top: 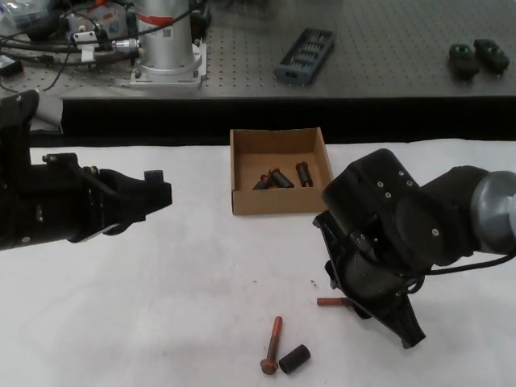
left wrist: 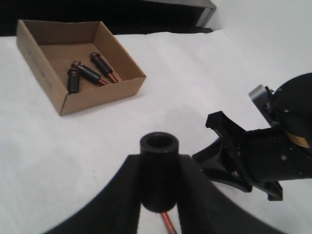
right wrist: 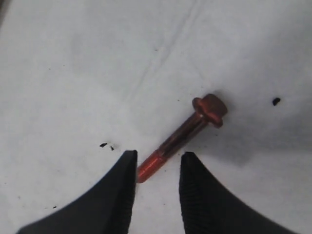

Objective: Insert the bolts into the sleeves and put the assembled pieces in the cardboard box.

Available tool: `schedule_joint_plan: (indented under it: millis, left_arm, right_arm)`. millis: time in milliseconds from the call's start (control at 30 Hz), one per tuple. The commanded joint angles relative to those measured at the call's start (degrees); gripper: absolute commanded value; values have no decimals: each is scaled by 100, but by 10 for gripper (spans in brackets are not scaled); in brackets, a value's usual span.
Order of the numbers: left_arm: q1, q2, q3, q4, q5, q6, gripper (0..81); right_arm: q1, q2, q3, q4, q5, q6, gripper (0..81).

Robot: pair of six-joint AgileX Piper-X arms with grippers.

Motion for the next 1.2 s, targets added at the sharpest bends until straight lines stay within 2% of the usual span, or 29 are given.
schedule_joint_plan:
  millis: [0, 267, 400, 600, 867, 1033, 1167]
  left_arm:
    - [-78, -68, -9, -121, -260, 333, 83]
    - [-821, -68, 210, -176, -600, 790, 83]
    - [-1041, -68, 262, -343, -613, 789, 83]
    - [-1029, -263, 262, -414, -640, 763, 83]
    - [-1029, -783, 262, -414, -814, 866, 83]
    - [-1029, -890, 262, -414, -866, 917, 83]
    - [-1029, -890, 295, -414, -894, 917, 83]
  right_arm:
    - [-2, 14, -36, 32, 112, 372, 244]
    - [-77, 226, -15, 80, 64, 372, 244]
    - [-176, 283, 66, 27, -55, 372, 244]
    - [-506, 283, 75, -200, -34, -96, 244]
    - [-955, 283, 75, -317, -34, -142, 244]
    - [-1016, 283, 75, -441, -34, -525, 244]
    - [-1000, 299, 75, -678, -153, -526, 244]
